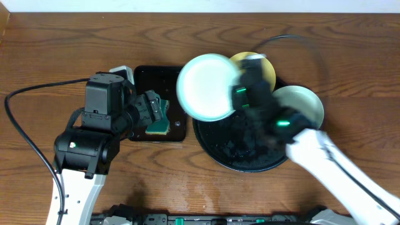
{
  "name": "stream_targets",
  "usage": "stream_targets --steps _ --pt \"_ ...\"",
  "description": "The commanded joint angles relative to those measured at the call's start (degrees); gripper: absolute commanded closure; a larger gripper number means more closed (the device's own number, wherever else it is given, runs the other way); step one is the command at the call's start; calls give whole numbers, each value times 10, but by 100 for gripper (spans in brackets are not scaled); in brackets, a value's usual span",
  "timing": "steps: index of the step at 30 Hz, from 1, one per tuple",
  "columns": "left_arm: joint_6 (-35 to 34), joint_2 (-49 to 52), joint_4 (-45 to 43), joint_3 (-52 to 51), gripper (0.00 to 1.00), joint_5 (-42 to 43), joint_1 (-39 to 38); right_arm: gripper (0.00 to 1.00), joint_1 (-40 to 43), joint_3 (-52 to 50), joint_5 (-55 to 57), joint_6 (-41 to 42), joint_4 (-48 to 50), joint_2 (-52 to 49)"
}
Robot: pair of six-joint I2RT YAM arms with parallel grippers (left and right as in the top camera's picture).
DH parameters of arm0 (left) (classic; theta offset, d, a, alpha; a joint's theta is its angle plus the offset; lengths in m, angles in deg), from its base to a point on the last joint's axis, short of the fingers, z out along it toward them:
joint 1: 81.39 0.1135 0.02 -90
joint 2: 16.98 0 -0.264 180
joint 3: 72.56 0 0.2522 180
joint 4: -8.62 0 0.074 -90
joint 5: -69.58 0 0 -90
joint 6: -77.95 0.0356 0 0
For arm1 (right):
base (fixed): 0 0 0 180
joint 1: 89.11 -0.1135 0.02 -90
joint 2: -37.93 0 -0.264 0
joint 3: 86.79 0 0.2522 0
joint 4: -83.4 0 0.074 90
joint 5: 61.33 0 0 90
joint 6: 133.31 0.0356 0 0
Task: Clean dirty plates on tray and stack at the side
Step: 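Place the plate on the table right of the round tray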
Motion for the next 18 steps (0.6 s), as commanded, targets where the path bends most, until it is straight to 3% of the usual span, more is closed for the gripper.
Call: stream_targets --steps 1,8,13,18 --pt "6 0 0 10 15 1 2 99 93 6 -83 53 -63 61" --pt "6 0 0 10 15 1 2 99 382 5 -86 53 -206 103" --pt "6 0 0 10 15 1 2 99 565 4 -114 82 -201 72" --pt "6 0 0 10 15 1 2 99 677 4 -132 104 -163 10"
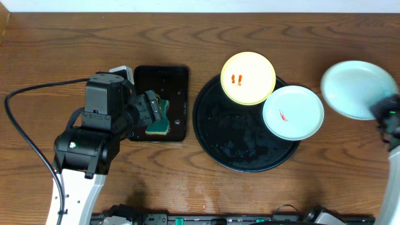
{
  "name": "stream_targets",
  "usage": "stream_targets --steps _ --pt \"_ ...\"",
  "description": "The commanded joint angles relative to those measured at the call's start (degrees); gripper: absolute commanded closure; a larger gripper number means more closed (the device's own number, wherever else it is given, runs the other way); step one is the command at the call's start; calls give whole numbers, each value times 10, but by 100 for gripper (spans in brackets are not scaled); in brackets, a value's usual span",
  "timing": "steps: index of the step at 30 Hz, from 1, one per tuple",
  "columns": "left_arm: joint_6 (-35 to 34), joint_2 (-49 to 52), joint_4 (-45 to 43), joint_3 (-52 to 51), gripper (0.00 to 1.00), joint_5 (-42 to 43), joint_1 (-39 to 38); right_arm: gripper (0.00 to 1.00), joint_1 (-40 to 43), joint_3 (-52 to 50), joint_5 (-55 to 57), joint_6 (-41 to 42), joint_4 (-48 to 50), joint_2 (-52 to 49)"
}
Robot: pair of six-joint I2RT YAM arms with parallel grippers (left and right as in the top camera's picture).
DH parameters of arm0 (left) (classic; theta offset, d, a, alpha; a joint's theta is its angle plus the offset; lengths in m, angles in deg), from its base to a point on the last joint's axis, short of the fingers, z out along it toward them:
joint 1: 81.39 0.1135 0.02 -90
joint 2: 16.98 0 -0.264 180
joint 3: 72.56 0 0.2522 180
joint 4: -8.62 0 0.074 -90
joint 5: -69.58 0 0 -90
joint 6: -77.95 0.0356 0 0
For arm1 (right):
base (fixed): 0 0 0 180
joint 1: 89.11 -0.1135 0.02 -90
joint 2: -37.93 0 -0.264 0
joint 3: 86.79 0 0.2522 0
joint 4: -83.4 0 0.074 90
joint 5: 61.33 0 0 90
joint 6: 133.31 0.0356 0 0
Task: Clean dirty plates on tray and stack at the side
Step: 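Place the plate on the table right of the round tray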
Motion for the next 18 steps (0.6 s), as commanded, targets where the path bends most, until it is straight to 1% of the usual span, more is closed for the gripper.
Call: stream_targets --steps 1,4,9,12,13,14,15,16,18 --pt "6 0 0 10 15 1 2 99 47 3 -24 27 12 -44" --pt "6 0 0 10 15 1 2 99 70 3 -15 26 21 -99" --pt "6 0 0 10 15 1 2 99 85 3 2 -13 31 -192" --pt "6 0 0 10 15 1 2 99 89 3 2 -35 47 -215" --pt "6 0 0 10 15 1 2 94 89 3 2 -55 56 -216" --pt "6 0 0 10 15 1 2 85 89 3 2 -82 65 -216" --pt "6 0 0 10 15 1 2 72 89 3 2 -108 74 -216" --pt "6 0 0 10 15 1 2 62 89 3 -12 -125 81 -213" --pt "6 0 0 10 15 1 2 52 89 3 -66 -130 85 -204"
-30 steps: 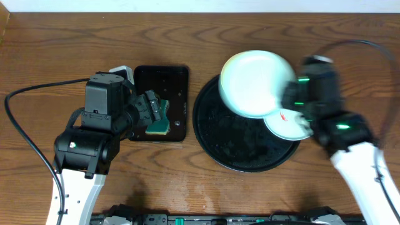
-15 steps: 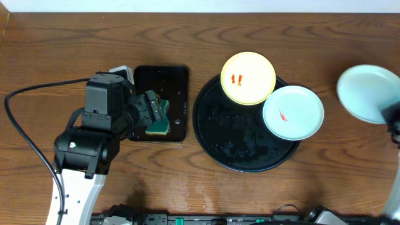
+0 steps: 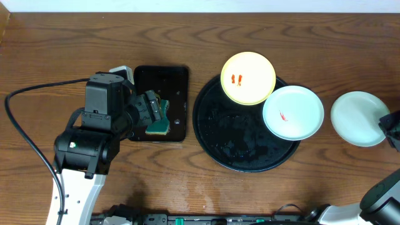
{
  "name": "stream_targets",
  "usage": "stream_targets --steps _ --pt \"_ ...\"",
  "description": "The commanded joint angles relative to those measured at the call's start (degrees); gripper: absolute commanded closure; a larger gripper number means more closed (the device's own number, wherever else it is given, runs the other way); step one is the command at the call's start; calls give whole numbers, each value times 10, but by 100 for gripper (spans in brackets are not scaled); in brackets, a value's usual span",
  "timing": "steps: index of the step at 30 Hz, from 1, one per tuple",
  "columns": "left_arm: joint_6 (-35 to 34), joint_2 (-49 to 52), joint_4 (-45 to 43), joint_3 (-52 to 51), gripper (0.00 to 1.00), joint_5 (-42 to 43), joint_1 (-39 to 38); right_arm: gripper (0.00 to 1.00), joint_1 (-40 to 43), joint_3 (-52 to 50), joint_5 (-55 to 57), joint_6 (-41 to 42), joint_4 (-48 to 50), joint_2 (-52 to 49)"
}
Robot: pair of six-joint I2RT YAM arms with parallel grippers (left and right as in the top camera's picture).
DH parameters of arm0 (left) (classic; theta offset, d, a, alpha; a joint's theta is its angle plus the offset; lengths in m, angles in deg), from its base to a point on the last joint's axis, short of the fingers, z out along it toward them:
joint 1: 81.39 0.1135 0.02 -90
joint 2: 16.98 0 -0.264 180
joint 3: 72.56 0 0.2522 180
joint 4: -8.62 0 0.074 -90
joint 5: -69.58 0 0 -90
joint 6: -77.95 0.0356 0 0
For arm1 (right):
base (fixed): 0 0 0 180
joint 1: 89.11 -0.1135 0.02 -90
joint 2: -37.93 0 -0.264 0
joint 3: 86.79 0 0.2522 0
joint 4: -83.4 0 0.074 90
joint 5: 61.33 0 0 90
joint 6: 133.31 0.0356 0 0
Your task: Clean dirty plates on tray and stack at the side
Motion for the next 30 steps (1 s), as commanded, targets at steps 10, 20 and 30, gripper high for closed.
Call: stream_targets --steps 10,20,30 --pt "6 0 0 10 15 1 2 38 -101 4 -254 -114 -72 105" --pt "6 0 0 10 15 1 2 53 -303 -27 76 -113 -35 56" --pt "6 0 0 10 15 1 2 86 -320 -30 76 -113 -42 -17"
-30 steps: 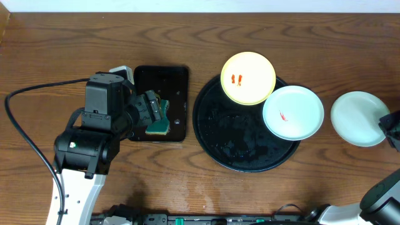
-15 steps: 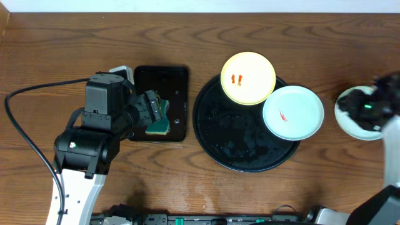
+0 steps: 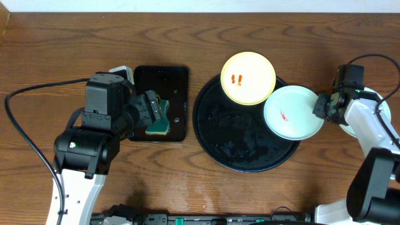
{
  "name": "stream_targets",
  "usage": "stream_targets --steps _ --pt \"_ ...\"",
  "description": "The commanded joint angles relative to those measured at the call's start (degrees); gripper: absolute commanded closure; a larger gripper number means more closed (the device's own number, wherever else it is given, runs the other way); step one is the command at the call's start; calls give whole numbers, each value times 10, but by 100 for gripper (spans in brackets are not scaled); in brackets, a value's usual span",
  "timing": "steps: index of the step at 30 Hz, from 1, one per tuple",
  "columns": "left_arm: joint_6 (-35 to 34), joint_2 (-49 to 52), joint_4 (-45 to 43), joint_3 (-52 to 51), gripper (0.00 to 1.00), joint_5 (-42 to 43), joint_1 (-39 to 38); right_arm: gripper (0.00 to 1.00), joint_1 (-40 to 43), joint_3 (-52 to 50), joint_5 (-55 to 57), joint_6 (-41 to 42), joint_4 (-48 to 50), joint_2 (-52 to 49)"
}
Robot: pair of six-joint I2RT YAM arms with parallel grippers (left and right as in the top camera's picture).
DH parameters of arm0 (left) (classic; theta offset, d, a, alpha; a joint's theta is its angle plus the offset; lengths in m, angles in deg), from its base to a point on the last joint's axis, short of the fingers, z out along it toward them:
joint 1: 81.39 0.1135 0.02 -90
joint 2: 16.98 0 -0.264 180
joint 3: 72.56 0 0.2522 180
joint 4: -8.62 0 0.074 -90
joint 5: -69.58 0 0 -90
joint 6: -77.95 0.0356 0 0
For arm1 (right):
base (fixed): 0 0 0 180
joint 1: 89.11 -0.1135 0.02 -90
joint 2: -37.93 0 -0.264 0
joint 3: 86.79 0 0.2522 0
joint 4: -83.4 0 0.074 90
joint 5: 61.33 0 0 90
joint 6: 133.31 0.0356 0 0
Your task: Clean dirty plates on tray and stack at the side
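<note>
A round black tray [image 3: 240, 147] holds two dirty plates. The yellow plate [image 3: 250, 78] at its far edge carries red smears, and the pale plate [image 3: 290, 112] on its right side has one red spot. My right gripper [image 3: 320, 106] is at that pale plate's right rim; I cannot make out how its jaws stand. My left gripper [image 3: 156, 115] is shut on a green and yellow sponge [image 3: 160, 122] over the left side of the table. No clean plate shows on the wood to the right, where my right arm now lies.
A small black rectangular tray [image 3: 170, 84] lies under the sponge, left of the round tray. A black cable [image 3: 25, 134] loops across the table's left side. The right arm's cable [image 3: 375, 59] arcs near the right edge.
The right gripper, then at the frame's right edge beside a pale plate lying on the wood, is now at the right rim of the pale plate on the tray. That set-down plate no longer shows.
First the right gripper held a pale plate over the tray near the sponge. Then it held the plate out past the tray's right side. Then the plate lay on the wood at the right. Now the gripper is back at the tray. The left arm kept still with the sponge.
</note>
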Motion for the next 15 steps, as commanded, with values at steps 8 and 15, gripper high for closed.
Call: stream_targets --steps 8,15 --pt "6 0 0 10 15 1 2 99 -7 -3 -12 -2 -73 64" --pt "6 0 0 10 15 1 2 99 -40 -3 -122 -39 -103 121"
